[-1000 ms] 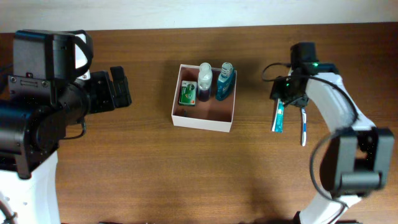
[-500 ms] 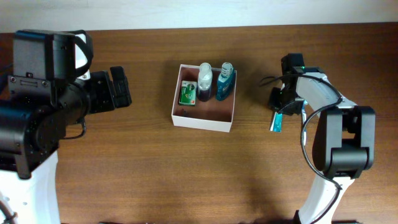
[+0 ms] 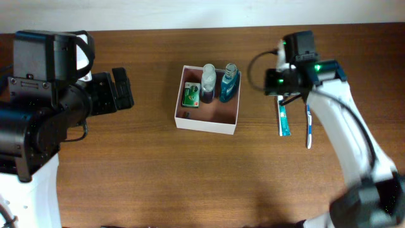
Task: Pack container
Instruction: 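Grasp the toothpaste tube with the right gripper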
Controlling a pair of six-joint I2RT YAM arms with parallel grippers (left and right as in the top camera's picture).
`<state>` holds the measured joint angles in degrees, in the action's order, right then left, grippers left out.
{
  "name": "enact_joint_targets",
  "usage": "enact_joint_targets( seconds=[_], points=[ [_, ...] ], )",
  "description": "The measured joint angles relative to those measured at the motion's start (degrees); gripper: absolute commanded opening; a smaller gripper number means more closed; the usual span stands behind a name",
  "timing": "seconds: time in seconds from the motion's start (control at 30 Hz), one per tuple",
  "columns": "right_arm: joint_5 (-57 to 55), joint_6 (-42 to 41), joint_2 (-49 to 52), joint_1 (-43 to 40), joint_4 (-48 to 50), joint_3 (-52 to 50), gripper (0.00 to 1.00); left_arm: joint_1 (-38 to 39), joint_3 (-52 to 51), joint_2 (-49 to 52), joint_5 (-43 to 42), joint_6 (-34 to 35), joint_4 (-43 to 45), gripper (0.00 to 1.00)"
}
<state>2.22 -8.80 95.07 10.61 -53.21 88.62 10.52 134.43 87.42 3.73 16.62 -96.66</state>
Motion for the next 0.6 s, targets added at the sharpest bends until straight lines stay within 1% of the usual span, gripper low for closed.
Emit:
enact_joint_targets(
  seconds=[0.03,0.07,0.13,0.2,0.23,0.33,0.47,0.6],
  points=[
    [-0.1,0.8,-2.1,2.3,0.0,0.5,0.10,0.0,0.0,0.0,0.0,0.0,0.0,0.99],
    [-0.3,1.6,-3.6,4.2,-0.1,0.8,0.21,0.0,0.0,0.0,0.0,0.0,0.0,0.99],
    [-2.6,2.7,-4.9,6.9,-0.6,1.1,0.33,0.0,0.0,0.0,0.0,0.0,0.0,1.00],
    [-6.2,2.5,-4.2,6.6,-0.9,1.0,0.37,0.0,0.0,0.0,0.0,0.0,0.0,0.99],
    [-7.2,2.5,-3.3,5.8,-0.8,0.9,0.41,0.0,0.0,0.0,0.0,0.0,0.0,0.99],
    [-8.2,2.2,0.8,1.4,-0.8,0.7,0.46,0.0,0.0,0.0,0.0,0.0,0.0,0.99],
    [-6.3,1.9,8.5,-5.1,-0.6,0.5,0.53,0.0,0.0,0.0,0.0,0.0,0.0,0.99],
    [-2.9,3.0,17.0,-9.2,-0.5,0.4,0.54,0.0,0.0,0.0,0.0,0.0,0.0,0.99]
  ],
)
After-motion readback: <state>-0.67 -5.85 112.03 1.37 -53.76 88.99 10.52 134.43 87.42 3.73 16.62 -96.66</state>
